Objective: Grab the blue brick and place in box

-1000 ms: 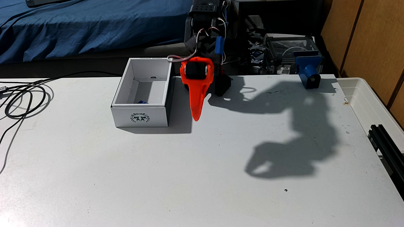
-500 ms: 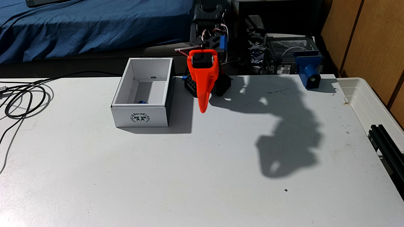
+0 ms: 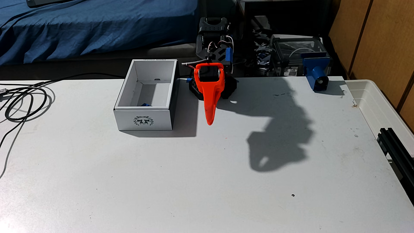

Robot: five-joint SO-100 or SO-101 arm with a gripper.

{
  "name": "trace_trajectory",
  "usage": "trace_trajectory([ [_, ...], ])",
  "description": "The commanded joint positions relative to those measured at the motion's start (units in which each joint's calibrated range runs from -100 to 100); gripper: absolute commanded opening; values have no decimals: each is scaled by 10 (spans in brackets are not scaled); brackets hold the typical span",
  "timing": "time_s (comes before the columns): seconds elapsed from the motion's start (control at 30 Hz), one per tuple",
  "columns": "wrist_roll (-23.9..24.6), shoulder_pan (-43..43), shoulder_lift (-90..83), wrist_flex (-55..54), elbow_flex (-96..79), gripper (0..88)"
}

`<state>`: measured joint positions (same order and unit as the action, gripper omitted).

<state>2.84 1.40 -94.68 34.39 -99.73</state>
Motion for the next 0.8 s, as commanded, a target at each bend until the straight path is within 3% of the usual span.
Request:
trace_trajectory([
  [0.0,-4,5,-7,35,2,6],
  [0.37,-4,2,-53,177,3,6],
  [0.77,-3,3,-53,180,3,6],
])
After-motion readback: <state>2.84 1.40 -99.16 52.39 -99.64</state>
